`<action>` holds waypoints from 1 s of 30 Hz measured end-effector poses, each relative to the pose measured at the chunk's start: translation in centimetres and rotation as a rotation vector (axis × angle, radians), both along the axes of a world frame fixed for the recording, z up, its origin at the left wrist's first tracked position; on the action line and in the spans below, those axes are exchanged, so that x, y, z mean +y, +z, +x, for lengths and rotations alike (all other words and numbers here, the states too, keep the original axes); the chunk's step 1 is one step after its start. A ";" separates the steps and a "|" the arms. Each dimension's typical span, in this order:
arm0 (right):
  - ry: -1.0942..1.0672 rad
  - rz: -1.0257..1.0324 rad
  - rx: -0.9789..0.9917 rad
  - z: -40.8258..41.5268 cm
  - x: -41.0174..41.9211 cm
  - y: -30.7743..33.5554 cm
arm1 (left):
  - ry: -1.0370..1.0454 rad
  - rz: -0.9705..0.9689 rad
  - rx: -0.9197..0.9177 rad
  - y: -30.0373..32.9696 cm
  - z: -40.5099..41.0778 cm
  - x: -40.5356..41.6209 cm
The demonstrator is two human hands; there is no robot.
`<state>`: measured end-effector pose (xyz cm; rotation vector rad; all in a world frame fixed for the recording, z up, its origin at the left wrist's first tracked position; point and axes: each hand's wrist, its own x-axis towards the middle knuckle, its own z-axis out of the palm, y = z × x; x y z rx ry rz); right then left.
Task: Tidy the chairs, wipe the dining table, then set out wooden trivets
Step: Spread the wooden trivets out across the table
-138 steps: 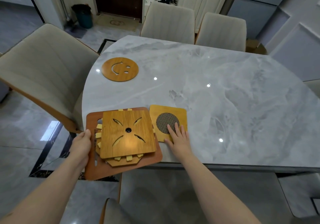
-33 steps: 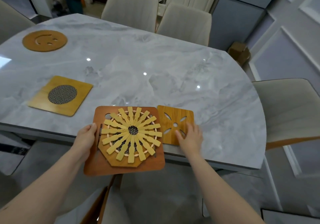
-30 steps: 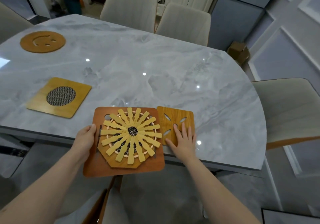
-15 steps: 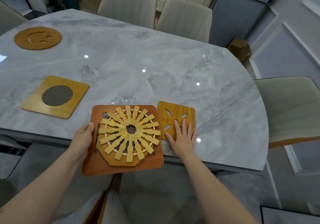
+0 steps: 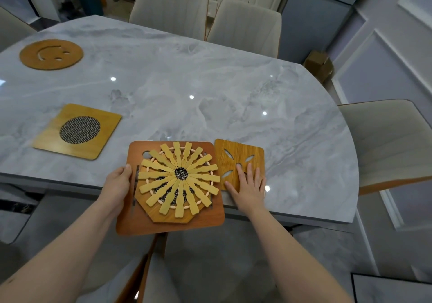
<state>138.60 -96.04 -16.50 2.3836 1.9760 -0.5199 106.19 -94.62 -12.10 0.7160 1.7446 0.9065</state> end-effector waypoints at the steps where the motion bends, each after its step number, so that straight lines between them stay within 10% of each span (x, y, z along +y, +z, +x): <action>1: 0.003 -0.009 0.000 0.0 0.0 0.0 | -0.002 0.000 0.000 0.0 0.0 -0.1; 15: -0.246 0.412 0.584 0.0 -4.0 6.3 | -0.085 0.031 -0.026 1.8 3.7 -0.6; 30: -0.654 0.183 0.675 13.1 -16.2 11.2 | -0.324 0.123 -0.065 5.7 22.6 -5.6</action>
